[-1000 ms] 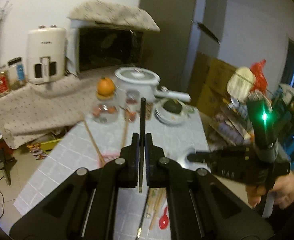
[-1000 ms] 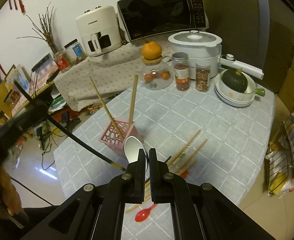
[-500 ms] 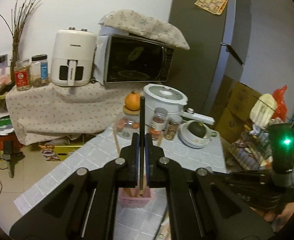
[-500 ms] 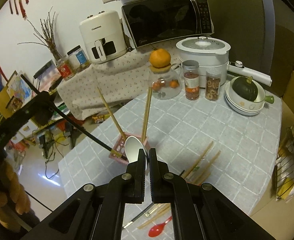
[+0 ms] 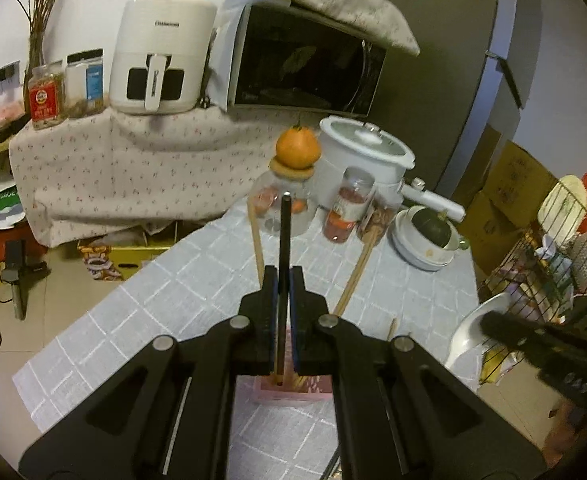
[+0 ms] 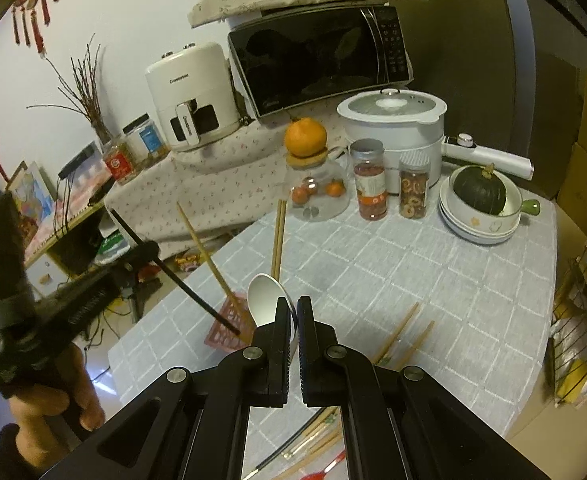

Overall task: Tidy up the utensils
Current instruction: 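Carry the black chopstick and white spoon to the pink basket and release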

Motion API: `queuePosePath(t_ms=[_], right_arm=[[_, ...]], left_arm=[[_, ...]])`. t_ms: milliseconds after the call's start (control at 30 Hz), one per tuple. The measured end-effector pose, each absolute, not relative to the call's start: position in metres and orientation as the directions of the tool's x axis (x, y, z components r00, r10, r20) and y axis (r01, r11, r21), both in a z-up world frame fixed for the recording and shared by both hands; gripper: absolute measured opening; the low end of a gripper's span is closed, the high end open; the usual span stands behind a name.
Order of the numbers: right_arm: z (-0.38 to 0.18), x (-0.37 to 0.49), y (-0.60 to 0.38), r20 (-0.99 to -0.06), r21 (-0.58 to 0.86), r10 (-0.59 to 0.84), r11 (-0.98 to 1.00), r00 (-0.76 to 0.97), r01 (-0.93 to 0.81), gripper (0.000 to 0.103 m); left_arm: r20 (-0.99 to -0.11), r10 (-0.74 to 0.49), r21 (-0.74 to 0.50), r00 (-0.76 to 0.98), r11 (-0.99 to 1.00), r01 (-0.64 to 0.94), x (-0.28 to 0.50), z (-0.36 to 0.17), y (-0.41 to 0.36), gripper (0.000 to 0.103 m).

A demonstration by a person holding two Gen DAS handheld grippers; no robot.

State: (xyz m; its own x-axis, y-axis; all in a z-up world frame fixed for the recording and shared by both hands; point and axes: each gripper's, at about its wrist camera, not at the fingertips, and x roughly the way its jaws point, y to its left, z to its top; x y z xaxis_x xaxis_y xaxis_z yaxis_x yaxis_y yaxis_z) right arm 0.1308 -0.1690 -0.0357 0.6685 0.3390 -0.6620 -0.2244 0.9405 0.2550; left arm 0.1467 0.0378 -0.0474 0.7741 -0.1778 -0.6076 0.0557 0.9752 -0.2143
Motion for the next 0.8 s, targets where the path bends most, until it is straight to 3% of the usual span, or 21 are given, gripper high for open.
queuePosePath(t_ms=[200,267,333,467,567,800], right_arm=[[-0.031,0.135,-0.166,-0.612,0.265,0.341,0.938,0.714,-0.222,0.004],[-0.031,0.138,-0.163,-0.595,0.276,0.345,0.936,0.726,-0.219,0.004],[-0.032,0.141,-0.160,-0.587,0.283,0.351,0.933,0.730,-0.221,0.004],[-0.036,0.148,-0.147,-0.589,0.268,0.342,0.938,0.733,-0.222,0.004],[-0.039,0.153,-0.136,-0.588,0.234,0.316,0.948,0.744,-0.218,0.004],[-0.057,0.168,-0.118,-0.612,0.206,0.300,0.954,0.732,-0.219,0.004]], left_arm=[[-0.612,-0.201,-0.234,0.765,0.970,0.068,0.156,-0.053,0.039,0.007],[-0.618,-0.214,-0.251,0.756,0.966,0.068,0.158,-0.053,0.041,0.011],[-0.622,-0.220,-0.262,0.751,0.963,0.064,0.158,-0.052,0.043,0.026],[-0.625,-0.218,-0.260,0.750,0.964,0.064,0.150,-0.045,0.048,0.039],[-0.651,-0.194,-0.248,0.734,0.968,0.037,0.144,-0.043,0.056,0.062],[-0.733,-0.158,-0.198,0.661,0.980,0.015,0.134,-0.056,0.069,0.067]])
